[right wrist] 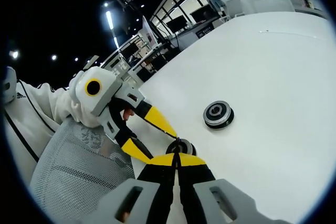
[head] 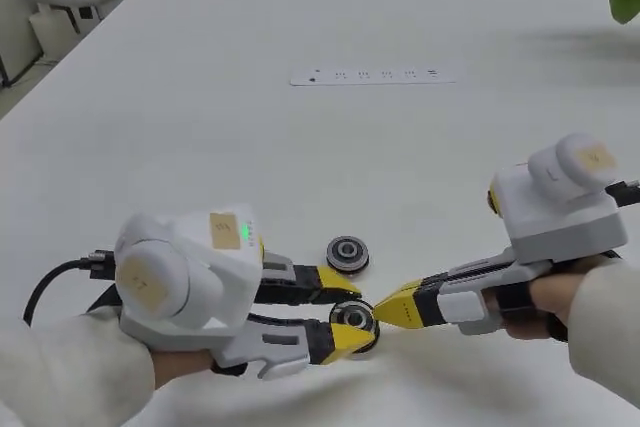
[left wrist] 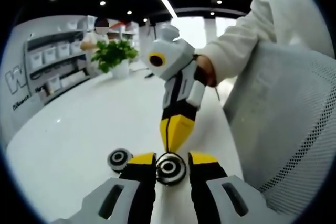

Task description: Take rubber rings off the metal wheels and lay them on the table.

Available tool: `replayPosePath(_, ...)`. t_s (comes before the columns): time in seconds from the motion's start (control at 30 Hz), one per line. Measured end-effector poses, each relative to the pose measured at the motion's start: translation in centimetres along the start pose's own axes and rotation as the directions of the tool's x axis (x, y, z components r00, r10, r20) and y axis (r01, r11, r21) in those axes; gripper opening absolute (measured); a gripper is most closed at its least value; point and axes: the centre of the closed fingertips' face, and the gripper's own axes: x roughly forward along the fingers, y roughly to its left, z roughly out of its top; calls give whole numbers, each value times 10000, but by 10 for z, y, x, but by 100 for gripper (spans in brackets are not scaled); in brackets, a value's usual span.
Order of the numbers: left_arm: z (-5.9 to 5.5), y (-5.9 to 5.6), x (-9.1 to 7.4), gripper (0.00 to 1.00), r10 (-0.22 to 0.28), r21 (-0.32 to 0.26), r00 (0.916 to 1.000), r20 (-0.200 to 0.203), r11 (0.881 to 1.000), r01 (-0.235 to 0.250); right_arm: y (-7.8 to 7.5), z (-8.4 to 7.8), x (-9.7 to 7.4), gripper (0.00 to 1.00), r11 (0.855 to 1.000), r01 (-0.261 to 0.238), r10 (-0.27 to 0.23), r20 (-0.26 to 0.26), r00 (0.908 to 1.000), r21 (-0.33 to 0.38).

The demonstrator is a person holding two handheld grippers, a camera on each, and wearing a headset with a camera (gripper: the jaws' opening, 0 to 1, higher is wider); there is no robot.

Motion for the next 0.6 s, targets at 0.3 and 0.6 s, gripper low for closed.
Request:
replayPosePath(0.3,17,-4,-12,46,-144,-530,9993,341,9985,162,6,5,-3,0,9998,-48,49,43,10000,-208)
replayPosePath(0.6,35,-2,-25,70,-84,-482,9978,653,9988,116,11,16,-9,0,9993,-70,84,358,9993,-370)
